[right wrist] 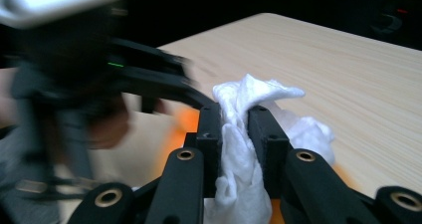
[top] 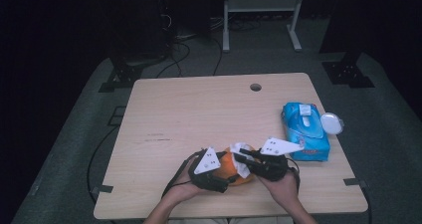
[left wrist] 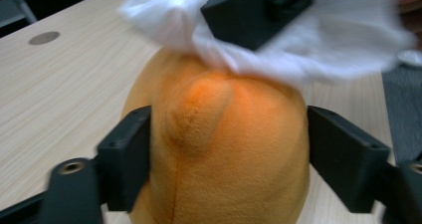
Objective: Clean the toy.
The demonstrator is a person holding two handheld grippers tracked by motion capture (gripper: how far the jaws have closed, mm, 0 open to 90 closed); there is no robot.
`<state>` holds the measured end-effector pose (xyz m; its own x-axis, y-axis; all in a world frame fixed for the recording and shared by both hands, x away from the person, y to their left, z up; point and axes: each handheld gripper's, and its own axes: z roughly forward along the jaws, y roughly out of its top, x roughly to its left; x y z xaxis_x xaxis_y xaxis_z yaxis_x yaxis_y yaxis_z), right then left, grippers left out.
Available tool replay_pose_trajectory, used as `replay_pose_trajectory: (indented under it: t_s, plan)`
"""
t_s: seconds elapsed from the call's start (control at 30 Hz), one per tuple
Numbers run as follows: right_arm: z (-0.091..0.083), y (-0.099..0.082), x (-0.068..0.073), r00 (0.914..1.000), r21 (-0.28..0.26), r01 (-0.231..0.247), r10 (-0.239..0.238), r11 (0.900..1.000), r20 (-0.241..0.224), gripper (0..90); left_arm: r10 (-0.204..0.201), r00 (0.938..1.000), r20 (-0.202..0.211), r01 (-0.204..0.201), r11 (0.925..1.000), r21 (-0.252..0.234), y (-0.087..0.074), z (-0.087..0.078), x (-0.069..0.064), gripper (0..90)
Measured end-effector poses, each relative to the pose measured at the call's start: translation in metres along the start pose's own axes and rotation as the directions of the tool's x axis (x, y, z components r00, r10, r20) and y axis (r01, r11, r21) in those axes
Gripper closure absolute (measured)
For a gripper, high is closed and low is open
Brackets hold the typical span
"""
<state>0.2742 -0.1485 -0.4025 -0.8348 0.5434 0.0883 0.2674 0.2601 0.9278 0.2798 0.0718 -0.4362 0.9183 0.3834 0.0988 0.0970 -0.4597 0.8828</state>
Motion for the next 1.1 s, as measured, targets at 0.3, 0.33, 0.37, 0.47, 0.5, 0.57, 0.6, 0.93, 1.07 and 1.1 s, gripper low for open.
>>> replay_pose_trajectory:
  t_s: [0.3,0.33,0.37,0.47,0.5,0.57,0.6,0.93,1.07,1.1]
  plan:
    - [-0.012,-0.015,-0.035,0.9893,-0.004,-0.103,0.103,0.9947,0.104,76.1,-0.039,0.9989,0.025,0.04,0.9991,-0.012,-0.001,-0.004,0.005,21.0]
    - [-0.012,-0.015,-0.033,0.9897,0.001,-0.093,0.092,0.9957,0.11,76.1,-0.052,0.9985,0.015,0.052,0.9983,-0.027,0.002,-0.003,0.004,16.2]
    - [-0.011,-0.013,-0.029,0.9913,0.003,-0.078,0.077,0.9969,0.106,76.1,-0.065,0.9978,0.013,0.066,0.9967,-0.047,0.004,-0.003,0.004,12.9]
    - [-0.004,-0.007,-0.017,0.9975,-0.007,-0.06,0.06,0.9982,0.037,76.0,-0.016,0.9997,-0.016,0.016,0.9995,-0.027,0.004,-0.004,0.003,20.0]
    - [-0.002,-0.006,-0.014,0.9986,0.003,-0.035,0.034,0.9994,0.04,76.0,-0.015,0.9998,-0.014,0.015,0.9996,-0.026,0.002,-0.005,0.004,23.4]
    - [-0.001,-0.007,-0.019,0.9981,-0.001,-0.051,0.051,0.9987,0.034,76.1,-0.016,0.9998,-0.006,0.016,0.9998,-0.015,-0.003,-0.008,0.008,29.4]
    - [-0.002,-0.01,-0.024,0.9966,-0.003,-0.074,0.074,0.9973,0.035,76.0,-0.009,0.9999,-0.01,0.009,0.9999,-0.01,-0.004,-0.008,0.009,30.8]
    - [-0.003,-0.015,-0.031,0.9902,-0.011,-0.119,0.119,0.9929,0.072,76.0,-0.019,0.9998,-0.008,0.019,0.9998,-0.003,0.003,-0.008,0.006,20.5]
    - [-0.002,-0.024,-0.044,0.9838,-0.005,-0.161,0.161,0.9869,0.078,76.0,-0.025,0.9997,-0.008,0.025,0.9997,0.002,-0.004,-0.01,0.014,28.1]
    - [-0.002,-0.027,-0.047,0.9807,0.0,-0.175,0.174,0.9846,0.089,76.0,-0.022,0.9997,-0.008,0.022,0.9997,0.002,-0.005,-0.011,0.015,28.7]
